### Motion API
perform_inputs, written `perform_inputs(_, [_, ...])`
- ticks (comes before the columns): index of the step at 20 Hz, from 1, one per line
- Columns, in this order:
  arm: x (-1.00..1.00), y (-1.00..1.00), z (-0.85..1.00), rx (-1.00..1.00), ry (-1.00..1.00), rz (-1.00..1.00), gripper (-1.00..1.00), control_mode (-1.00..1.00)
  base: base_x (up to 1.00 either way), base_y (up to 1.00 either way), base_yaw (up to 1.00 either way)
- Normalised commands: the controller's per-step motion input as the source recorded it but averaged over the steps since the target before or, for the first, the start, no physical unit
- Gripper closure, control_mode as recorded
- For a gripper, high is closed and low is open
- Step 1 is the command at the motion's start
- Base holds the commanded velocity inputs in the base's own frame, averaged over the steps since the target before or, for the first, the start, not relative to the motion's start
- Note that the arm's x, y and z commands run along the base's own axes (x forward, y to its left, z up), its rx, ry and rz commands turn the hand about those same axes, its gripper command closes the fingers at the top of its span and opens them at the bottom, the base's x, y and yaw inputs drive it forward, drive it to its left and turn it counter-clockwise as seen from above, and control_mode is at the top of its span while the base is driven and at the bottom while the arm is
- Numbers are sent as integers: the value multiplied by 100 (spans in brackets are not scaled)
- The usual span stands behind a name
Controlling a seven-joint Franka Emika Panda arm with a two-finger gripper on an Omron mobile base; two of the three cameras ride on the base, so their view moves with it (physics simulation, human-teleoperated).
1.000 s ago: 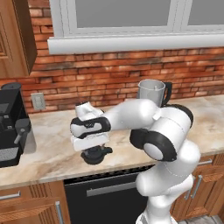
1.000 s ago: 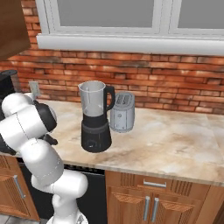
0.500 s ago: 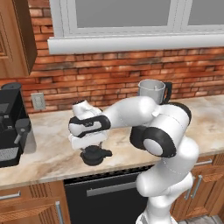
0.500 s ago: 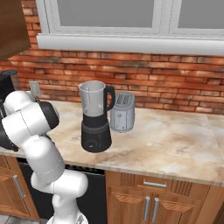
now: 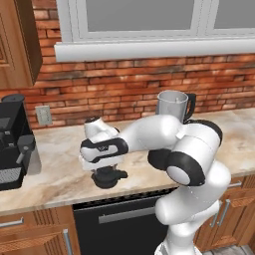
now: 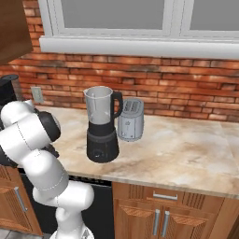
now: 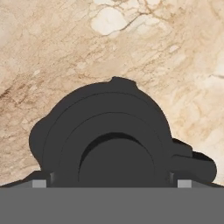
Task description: Grab the garlics from the fridge, place them in the blender, close the lid, and turn on the blender to create a marinade.
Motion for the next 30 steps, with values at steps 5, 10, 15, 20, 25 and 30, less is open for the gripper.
perform_inputs(5, [0, -3, -16, 5, 10, -1, -100, -100, 0, 0, 0])
perform_inputs(10, [-8, 0, -61, 0, 0, 0, -100, -100, 0, 0, 0])
perform_inputs(15, [-9, 0, -56, 0, -1, 0, 100, -100, 0, 0, 0])
perform_inputs(20, [-8, -1, -2, -1, -6, 0, 100, -100, 0, 0, 0])
perform_inputs(25, [-49, -13, 9, 0, -22, 0, 100, -100, 0, 0, 0])
perform_inputs(30, [-32, -17, 57, -2, -33, 0, 100, -100, 0, 0, 0])
